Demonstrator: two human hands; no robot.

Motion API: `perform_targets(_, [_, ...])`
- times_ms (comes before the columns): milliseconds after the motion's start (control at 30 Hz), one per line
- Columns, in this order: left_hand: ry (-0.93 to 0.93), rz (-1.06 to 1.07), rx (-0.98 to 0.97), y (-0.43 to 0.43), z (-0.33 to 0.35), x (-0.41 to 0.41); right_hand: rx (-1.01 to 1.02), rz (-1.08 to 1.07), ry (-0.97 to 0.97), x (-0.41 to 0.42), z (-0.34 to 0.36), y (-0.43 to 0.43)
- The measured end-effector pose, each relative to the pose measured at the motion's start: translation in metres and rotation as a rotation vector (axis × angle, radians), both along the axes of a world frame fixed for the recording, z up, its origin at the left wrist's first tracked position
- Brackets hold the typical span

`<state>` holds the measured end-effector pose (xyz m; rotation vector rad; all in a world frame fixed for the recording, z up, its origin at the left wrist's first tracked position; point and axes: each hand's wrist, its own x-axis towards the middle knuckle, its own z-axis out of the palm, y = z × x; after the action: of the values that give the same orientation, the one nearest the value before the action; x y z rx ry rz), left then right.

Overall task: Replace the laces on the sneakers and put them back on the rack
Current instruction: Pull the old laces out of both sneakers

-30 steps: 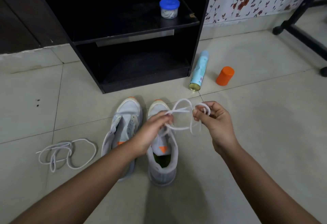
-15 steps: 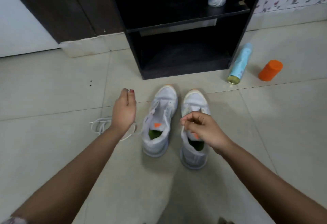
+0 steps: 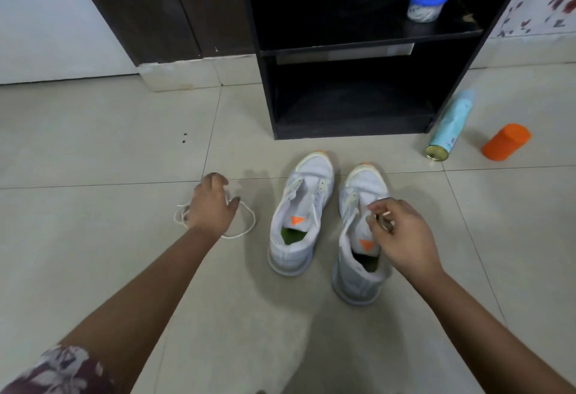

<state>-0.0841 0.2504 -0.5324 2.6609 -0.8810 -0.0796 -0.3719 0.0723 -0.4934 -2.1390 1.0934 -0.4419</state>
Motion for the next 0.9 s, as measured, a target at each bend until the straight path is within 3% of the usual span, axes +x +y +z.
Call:
perform_targets(67, [0.248,-0.095,-0.139,-0.020,0.012,-0.025,-0.076,-0.029,0.218,-0.010,-0.011,-0.002])
perform_targets(167, [0.462,-0.232,0.216,-0.045,0.020,-0.056,0.256,-0.016,0.403,-0.015,-0.025,-0.002])
perform_targets(200, [0.443,-0.277,0.315,-0.049,0.018,-0.061,0.338,-0.046,0.399,-0.015,-0.029,-0.002])
perform_targets(267, [0.386,-0.307,0.361,-0.052,0.016,-0.066,0.308,-0.083,0.395,-0.015,-0.033,-0.006])
perform_targets(333, [0.387,-0.295,0.336,-0.054,0.015,-0.073,0.226,-0.100,0.390,-0.016,-0.032,-0.014])
perform_targets(500, [0.456,-0.285,0.273,-0.060,0.013,-0.093,0.234,-0.093,0.371,-0.013,-0.025,-0.028])
perform_targets(633, [0.438,-0.319,0.298,-0.063,0.015,-0.096,0.239,-0.033,0.418,-0.014,-0.023,-0.030])
perform_targets(700, [0.345,-0.333,0.301,-0.066,0.029,-0.093,0.262,-0.013,0.420,-0.015,-0.013,-0.034])
perform_targets(800, [0.267,-0.350,0.081,-0.085,0.062,-0.085,0.109,-0.010,0.350,-0.009,0.014,-0.054])
perform_targets(900, [0.517,-0.301,-0.283,-0.122,0.108,-0.078,-0.008,0.015,0.076,0.017,0.052,-0.088])
